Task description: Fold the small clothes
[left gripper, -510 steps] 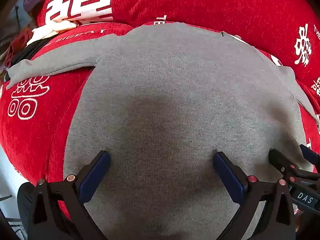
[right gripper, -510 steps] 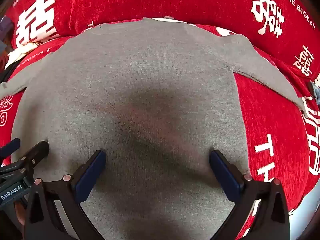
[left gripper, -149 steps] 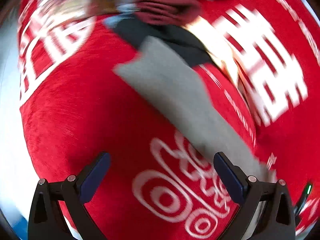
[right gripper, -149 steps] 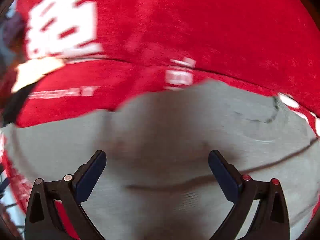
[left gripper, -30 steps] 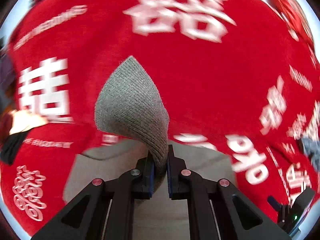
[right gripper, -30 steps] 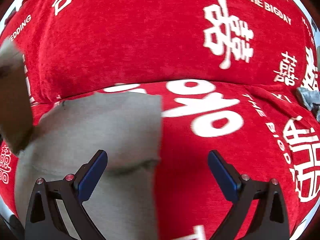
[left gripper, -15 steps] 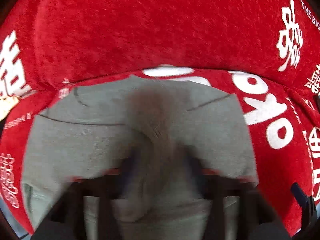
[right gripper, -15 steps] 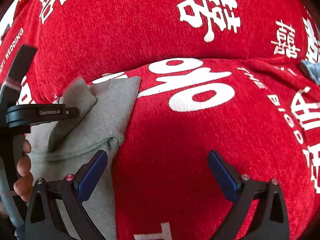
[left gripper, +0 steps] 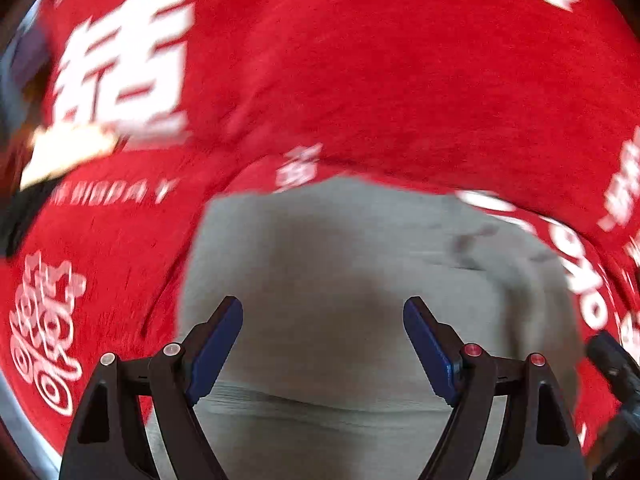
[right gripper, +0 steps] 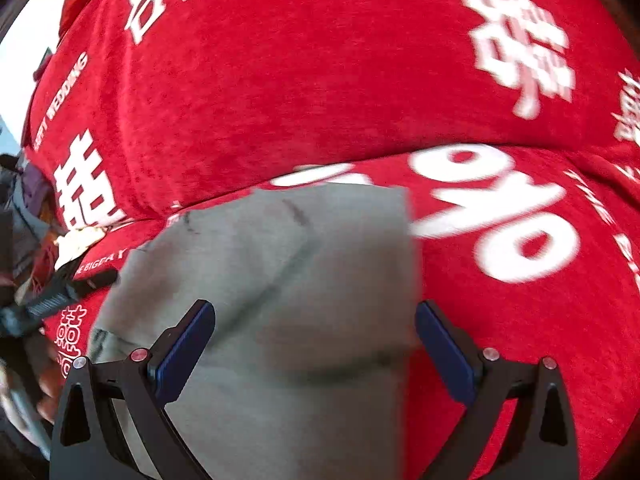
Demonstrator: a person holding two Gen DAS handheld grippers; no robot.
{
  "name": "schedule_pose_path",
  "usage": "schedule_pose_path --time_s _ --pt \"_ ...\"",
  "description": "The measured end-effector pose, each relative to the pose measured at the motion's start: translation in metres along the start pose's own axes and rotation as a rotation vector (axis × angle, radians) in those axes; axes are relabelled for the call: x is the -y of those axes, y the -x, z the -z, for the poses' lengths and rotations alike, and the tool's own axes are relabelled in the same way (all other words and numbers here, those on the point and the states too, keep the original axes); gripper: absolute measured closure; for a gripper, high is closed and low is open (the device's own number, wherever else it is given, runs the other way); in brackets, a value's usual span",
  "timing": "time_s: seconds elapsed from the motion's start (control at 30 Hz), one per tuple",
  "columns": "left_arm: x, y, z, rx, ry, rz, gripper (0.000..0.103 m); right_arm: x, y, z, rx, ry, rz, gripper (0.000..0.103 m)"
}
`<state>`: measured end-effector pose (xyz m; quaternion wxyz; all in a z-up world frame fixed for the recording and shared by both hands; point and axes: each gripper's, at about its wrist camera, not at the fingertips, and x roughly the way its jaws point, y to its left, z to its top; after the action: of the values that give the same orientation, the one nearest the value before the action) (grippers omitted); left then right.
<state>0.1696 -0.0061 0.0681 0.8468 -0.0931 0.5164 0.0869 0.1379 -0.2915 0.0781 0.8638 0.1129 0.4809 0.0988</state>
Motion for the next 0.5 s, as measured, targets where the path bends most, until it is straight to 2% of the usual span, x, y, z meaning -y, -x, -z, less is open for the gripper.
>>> schedule_pose_path --time_s 0.03,0.1,0.17,0.2,0.23,0.27,0.33,0.43,0.5 --pt "-0.009 -0.011 0.004 -0.037 0.017 0.012 0.020 -0.016 -0.011 -0.004 -0.015 0.026 0.007 0.002" --pt "-0.016 -0.028 0.015 -0.090 0.003 0.039 0.020 -0.046 -0.041 -0.008 -0.054 0.110 0.085 0.002" --pt "-0.020 -0.030 0.023 -0.036 -0.061 -0.032 0.017 -0.060 -0.075 -0.006 -0.127 0.203 0.243 0.006" --pt "-0.027 -0.030 0.024 -0.020 -0.066 -0.023 0.015 -0.055 -0.085 -0.004 -0.142 0.221 0.352 0.008" --pt "-0.038 -0.029 0.023 -0.026 -0.045 -0.007 0.014 -0.040 -0.082 -0.003 -0.133 0.171 0.374 0.008" --pt "-0.052 -0.028 0.021 -0.032 -0.012 -0.007 0.014 -0.014 -0.069 -0.002 -0.118 0.053 0.318 0.008" --pt "-0.084 -0.026 0.017 -0.032 0.058 -0.031 0.014 0.024 -0.047 0.002 -0.095 -0.077 0.313 0.008" --pt "-0.111 -0.026 0.015 -0.059 0.141 -0.013 0.014 0.060 -0.011 0.012 -0.039 -0.150 0.356 0.008" --pt "-0.112 -0.014 0.016 -0.032 0.160 -0.008 0.014 0.070 0.004 0.017 -0.028 -0.162 0.352 0.008"
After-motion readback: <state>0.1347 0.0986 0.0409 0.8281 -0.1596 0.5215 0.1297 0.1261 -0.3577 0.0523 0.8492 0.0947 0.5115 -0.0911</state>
